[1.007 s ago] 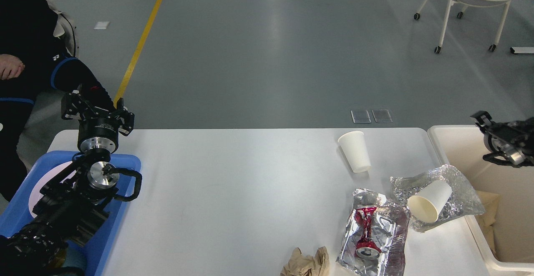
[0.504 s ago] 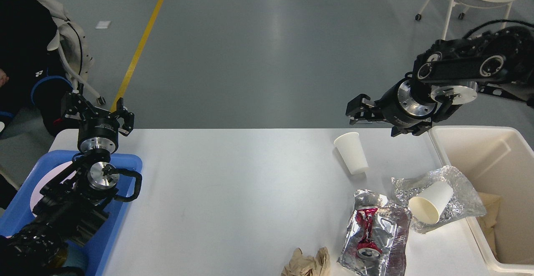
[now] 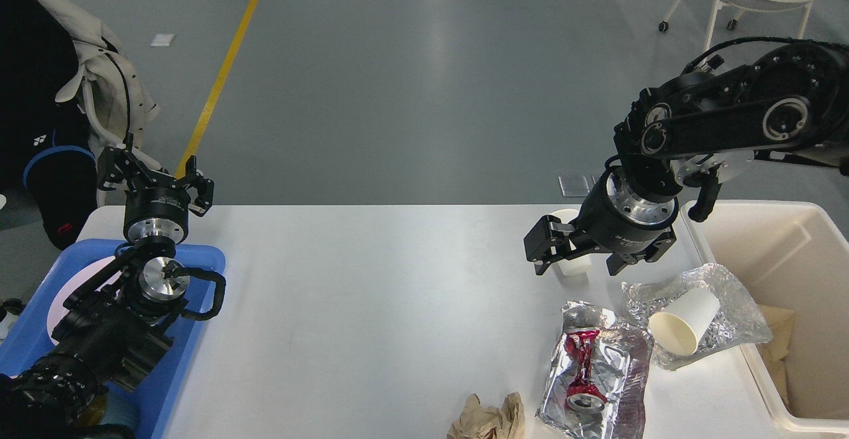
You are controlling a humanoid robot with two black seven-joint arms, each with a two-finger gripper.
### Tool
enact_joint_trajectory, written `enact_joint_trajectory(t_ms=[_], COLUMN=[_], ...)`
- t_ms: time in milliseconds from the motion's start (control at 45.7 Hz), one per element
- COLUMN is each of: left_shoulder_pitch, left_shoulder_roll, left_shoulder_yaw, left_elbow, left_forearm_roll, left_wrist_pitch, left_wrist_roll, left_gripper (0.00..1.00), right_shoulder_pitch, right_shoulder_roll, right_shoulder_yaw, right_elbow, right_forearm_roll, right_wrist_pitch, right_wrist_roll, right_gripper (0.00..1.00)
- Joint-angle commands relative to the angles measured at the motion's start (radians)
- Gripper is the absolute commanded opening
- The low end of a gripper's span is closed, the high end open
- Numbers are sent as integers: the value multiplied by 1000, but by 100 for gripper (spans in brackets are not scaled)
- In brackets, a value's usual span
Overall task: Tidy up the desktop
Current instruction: 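Move the right gripper over the standing white paper cup, then lower the right gripper and grasp the white paper cup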
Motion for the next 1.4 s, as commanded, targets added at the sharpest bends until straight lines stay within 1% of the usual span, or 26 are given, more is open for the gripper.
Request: enact_joint_trajectory(t_ms=[0,109,197,285,372,482,613,701,898,1051,1095,1248,1380], left_shoulder_pitch=[0,0,0,0,0,0,0,0,0,0,0,0,0], left_shoulder_roll=[0,0,0,0,0,0,0,0,0,0,0,0,0], left_shoulder_yaw=[0,0,0,0,0,0,0,0,0,0,0,0,0], left_elbow=[0,0,0,0,0,0,0,0,0,0,0,0,0], left_forearm_roll=[0,0,0,0,0,0,0,0,0,0,0,0,0], left_wrist_pitch=[0,0,0,0,0,0,0,0,0,0,0,0,0], left_wrist_roll=[0,0,0,-1,0,-1,0,0,0,-1,0,0,0], left_gripper=[98,98,98,98,98,98,98,98,98,98,98,98,98], right_shoulder_pitch=[-49,-99,-145,-197,-266,-369,-480,-553,-727,-845,-878,-931,-952], right_shoulder_roll=[3,3,3,3,23,71,123,135,137,149,152,171,206], right_shoulder_yaw=[5,5,4,1,2,2,4,5,-7,-5,-4,4,4], right_elbow=[-41,-87,-116,-174,-251,-361,-515,-587,-740,-849,-877,-906,-912], right_forearm_roll=[16,18,18,16,16,16,16,16,1,1,2,16,16], right_wrist_pitch=[-50,-104,-127,-174,-250,-335,-398,-449,-553,-624,-647,-728,-771], right_wrist_roll=[1,3,3,4,9,27,38,46,105,129,142,170,221], right_gripper=[100,100,100,100,100,100,100,100,100,100,100,100,100])
